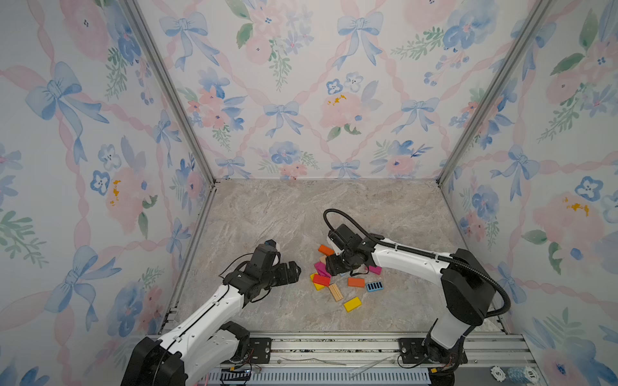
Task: Assemble the number 7 with building blocks
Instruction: Pick up the building block from the center of the board.
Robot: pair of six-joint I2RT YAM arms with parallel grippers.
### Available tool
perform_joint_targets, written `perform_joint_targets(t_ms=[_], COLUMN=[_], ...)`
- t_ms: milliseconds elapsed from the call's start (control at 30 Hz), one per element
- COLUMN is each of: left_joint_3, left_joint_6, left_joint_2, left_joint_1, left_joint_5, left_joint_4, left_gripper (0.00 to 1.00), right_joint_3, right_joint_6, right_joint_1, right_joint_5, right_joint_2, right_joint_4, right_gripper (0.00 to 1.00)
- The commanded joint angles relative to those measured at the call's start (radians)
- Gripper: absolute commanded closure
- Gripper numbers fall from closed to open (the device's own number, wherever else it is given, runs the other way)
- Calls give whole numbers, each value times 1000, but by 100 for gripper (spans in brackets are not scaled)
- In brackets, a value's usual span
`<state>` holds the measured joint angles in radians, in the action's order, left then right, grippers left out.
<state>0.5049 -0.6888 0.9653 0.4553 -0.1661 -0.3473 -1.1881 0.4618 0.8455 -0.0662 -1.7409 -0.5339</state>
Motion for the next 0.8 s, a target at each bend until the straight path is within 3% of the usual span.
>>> perform_joint_targets(t_ms=[0, 200, 467, 767], left_joint_3=[-9, 4, 2, 3], left_joint_6=[14, 19, 31, 42], left_joint_2=[-10, 6, -9, -12], left_joint_1=[-8, -19, -49, -65], left_joint_5=[-7, -2, -23, -23], left_joint_4=[-13, -13, -13, -13], left_gripper=[4, 4, 4, 4], right_joint_3=[-33, -167, -321, -397], right_joint_6=[-20, -63, -159, -254], right_joint_1=[1, -40, -124, -140], right_joint_5=[-1, 13, -63, -84], right_joint_2=[-53, -127, -285, -369], right_joint_4=[-33, -53, -109, -135], right_gripper=[37, 34, 36, 37])
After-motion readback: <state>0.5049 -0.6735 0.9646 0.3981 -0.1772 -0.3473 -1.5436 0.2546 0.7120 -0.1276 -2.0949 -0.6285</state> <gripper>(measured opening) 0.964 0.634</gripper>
